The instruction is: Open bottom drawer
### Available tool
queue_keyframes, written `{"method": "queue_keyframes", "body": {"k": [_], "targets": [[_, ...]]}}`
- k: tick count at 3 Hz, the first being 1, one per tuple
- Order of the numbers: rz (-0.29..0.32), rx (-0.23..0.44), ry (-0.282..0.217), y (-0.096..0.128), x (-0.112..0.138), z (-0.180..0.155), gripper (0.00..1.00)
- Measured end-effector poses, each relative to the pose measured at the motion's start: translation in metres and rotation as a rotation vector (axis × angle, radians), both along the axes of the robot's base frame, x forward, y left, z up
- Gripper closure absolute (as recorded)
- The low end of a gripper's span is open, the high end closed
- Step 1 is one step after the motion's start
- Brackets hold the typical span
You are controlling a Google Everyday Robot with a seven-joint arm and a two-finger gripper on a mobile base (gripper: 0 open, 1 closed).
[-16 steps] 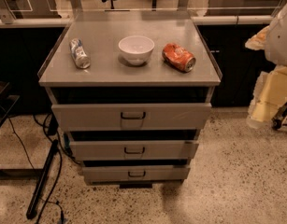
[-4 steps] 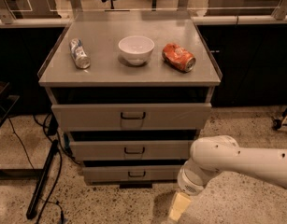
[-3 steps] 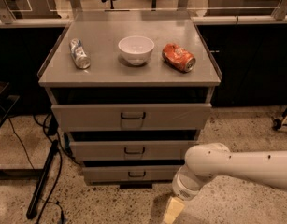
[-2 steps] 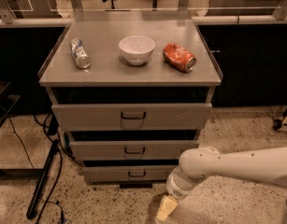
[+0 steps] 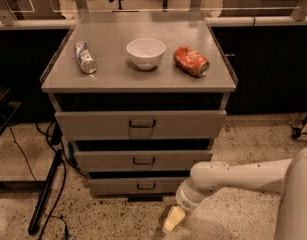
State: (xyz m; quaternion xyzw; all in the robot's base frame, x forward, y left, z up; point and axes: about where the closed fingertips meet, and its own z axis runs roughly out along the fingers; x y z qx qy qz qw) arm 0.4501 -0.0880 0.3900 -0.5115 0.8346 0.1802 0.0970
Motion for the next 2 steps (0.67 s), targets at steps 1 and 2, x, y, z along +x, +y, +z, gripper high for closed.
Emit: {"method": "queue_keyframes", "body": {"k": [1, 2], "targets": [[-0.004, 0.006, 0.003, 0.001, 0.002, -0.004, 0.0], [-0.016, 0.014, 0.006, 0.005, 0.001, -0.014, 0.0]]}}
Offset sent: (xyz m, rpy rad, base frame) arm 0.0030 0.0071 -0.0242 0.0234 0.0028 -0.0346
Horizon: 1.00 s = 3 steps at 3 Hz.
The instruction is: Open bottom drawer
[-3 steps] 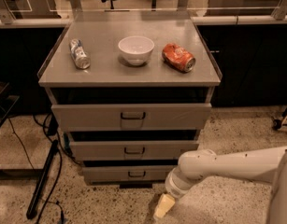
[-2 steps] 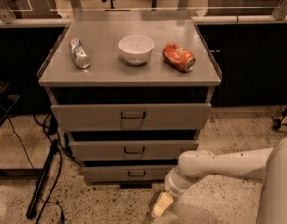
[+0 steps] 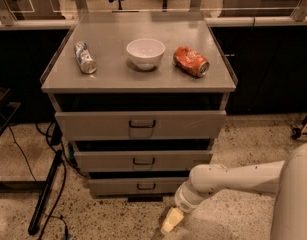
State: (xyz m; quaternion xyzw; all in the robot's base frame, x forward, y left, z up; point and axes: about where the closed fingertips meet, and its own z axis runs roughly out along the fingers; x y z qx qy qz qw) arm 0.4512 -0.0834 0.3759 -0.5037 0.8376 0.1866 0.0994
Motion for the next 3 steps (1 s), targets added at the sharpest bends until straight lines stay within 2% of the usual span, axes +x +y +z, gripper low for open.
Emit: {"method": "queue_keyframes", "body": {"k": [1, 2, 3], "targets": [[-0.041, -0.037, -0.016, -0.005, 0.003, -0.034, 0.0], [-0.126, -0.069, -0.096, -0.017, 0.031, -0.054, 0.0], [-0.183, -0.078, -0.161, -0.027, 0.058, -0.065, 0.0]]}}
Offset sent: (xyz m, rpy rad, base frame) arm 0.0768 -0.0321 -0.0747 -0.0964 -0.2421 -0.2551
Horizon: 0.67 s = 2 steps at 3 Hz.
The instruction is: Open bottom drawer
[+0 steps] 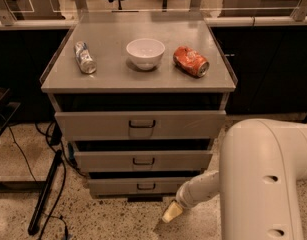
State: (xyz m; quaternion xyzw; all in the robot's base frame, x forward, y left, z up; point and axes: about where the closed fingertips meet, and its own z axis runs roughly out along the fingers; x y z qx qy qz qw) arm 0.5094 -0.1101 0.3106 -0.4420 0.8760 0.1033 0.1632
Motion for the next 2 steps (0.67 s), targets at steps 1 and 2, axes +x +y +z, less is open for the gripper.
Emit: {"method": "queue_keyframes", "body": {"k": [1, 2], "targets": [[-0.007, 0.002, -0.018, -0.0015, 0.0052, 0.0009, 0.0], [-0.011, 0.025, -0.011, 0.0009, 0.0044, -0.0047, 0.0]]}}
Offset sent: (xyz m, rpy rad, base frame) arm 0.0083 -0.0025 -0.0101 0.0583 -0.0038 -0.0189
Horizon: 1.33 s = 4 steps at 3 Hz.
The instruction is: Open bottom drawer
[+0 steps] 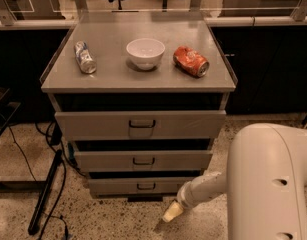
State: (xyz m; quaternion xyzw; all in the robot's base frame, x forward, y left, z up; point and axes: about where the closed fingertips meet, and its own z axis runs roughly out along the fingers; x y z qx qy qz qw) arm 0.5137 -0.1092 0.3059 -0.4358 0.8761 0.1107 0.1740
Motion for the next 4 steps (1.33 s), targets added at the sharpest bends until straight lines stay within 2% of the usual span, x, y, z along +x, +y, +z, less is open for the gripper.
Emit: {"method": "queue_keyframes", "body": {"k": [2, 4], "targets": [[0.034, 0.063, -0.049, 0.025, 0.022, -0.015, 0.0], [0.047, 0.062, -0.057, 0.026, 0.035, -0.038, 0.0]]}}
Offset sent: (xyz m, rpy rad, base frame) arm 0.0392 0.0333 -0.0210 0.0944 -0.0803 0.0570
